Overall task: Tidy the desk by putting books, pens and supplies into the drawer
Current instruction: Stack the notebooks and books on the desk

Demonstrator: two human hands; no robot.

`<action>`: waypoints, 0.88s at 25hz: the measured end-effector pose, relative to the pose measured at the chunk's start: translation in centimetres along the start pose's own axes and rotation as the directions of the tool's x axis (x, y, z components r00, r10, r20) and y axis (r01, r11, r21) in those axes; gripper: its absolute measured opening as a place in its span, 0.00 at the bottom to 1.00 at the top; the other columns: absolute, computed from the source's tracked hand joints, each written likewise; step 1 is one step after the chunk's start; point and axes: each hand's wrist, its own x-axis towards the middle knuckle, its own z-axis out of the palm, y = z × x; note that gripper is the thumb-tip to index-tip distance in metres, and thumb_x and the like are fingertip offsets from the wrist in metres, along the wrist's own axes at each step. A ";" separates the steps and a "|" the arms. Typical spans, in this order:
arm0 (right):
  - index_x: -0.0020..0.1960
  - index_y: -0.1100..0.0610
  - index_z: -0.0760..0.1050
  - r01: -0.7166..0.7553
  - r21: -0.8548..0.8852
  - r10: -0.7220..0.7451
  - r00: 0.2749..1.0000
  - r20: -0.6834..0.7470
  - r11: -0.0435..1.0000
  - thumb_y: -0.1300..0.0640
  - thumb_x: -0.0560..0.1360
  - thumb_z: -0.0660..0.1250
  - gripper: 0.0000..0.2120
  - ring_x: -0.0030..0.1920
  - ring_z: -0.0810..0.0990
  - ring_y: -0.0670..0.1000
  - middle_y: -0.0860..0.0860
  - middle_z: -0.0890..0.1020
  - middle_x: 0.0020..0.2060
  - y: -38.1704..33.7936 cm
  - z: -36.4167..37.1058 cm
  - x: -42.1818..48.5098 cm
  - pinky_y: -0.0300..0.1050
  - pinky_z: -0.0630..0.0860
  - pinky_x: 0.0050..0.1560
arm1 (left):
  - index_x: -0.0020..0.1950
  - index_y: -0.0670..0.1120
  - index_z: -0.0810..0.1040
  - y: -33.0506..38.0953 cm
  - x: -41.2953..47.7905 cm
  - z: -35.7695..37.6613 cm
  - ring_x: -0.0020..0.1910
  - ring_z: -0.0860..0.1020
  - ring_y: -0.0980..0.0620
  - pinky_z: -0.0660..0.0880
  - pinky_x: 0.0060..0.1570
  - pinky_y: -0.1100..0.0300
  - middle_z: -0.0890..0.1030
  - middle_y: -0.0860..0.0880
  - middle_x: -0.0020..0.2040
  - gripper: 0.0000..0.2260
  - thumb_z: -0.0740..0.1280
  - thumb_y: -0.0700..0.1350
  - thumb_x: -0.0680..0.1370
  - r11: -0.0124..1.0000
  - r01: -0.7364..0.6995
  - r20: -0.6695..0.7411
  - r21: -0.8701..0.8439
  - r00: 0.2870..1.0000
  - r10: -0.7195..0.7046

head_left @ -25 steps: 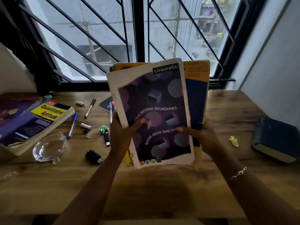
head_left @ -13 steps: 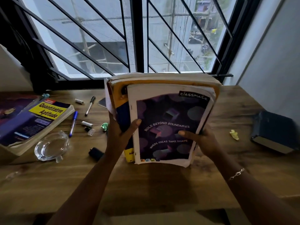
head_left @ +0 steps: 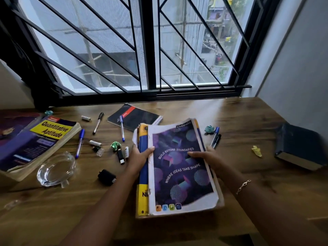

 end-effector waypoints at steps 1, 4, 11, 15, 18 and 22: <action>0.53 0.66 0.74 -0.028 -0.002 0.028 1.000 -0.011 1.000 0.70 0.69 0.68 0.13 0.28 0.83 0.50 0.54 0.84 0.30 0.5 -0.1 0.4 0.39 0.77 0.27 | 0.68 0.40 0.66 -0.2 0.1 0.1 0.57 0.76 0.41 0.73 0.60 0.45 0.76 0.39 0.62 0.33 0.74 0.48 0.68 1.000 0.009 -0.004 0.023 1.000 -0.009; 0.54 0.65 0.75 -0.073 -0.043 0.072 0.997 -0.018 0.996 0.70 0.68 0.69 0.14 0.28 0.83 0.51 0.54 0.84 0.30 1.1 -0.4 1.0 0.41 0.79 0.28 | 0.70 0.42 0.63 -0.6 0.5 0.3 0.59 0.75 0.42 0.72 0.61 0.45 0.75 0.41 0.64 0.45 0.73 0.59 0.58 0.993 0.006 0.007 0.115 1.000 -0.007; 0.48 0.58 0.79 0.003 -0.492 -0.084 0.986 -0.141 0.870 0.47 0.60 0.76 0.22 0.41 0.83 0.52 0.52 0.85 0.40 1.8 -0.9 1.5 0.52 0.80 0.49 | 0.71 0.38 0.60 -0.8 0.0 1.7 0.65 0.69 0.39 0.67 0.61 0.50 0.69 0.38 0.67 0.37 0.66 0.61 0.73 0.760 0.000 -0.163 0.650 0.977 0.139; 0.56 0.58 0.74 -0.091 -0.824 -0.162 0.963 -0.217 0.560 0.38 0.67 0.69 0.28 0.53 0.78 0.56 0.55 0.80 0.52 1.7 -0.2 0.8 0.48 0.75 0.53 | 0.66 0.36 0.68 -1.1 -0.8 2.2 0.66 0.64 0.37 0.60 0.65 0.49 0.71 0.36 0.65 0.31 0.63 0.59 0.75 0.563 0.007 -0.217 0.827 0.926 0.308; 0.60 0.64 0.67 -0.127 -0.873 -0.256 0.927 -0.273 0.471 0.39 0.72 0.64 0.30 0.59 0.72 0.60 0.61 0.72 0.59 2.1 1.0 -0.1 0.50 0.69 0.57 | 0.66 0.34 0.69 -1.3 -0.8 2.1 0.64 0.65 0.36 0.59 0.64 0.49 0.71 0.34 0.64 0.30 0.63 0.58 0.76 0.548 -0.010 -0.213 0.836 0.915 0.342; 0.62 0.64 0.66 -0.106 -0.892 -0.300 0.919 -0.257 0.440 0.40 0.74 0.62 0.29 0.60 0.72 0.61 0.61 0.70 0.60 2.3 1.2 -0.6 0.50 0.69 0.57 | 0.76 0.40 0.52 -1.2 0.1 1.8 0.72 0.60 0.39 0.57 0.69 0.50 0.62 0.38 0.73 0.37 0.64 0.57 0.76 0.654 -0.133 -0.092 0.745 0.950 0.298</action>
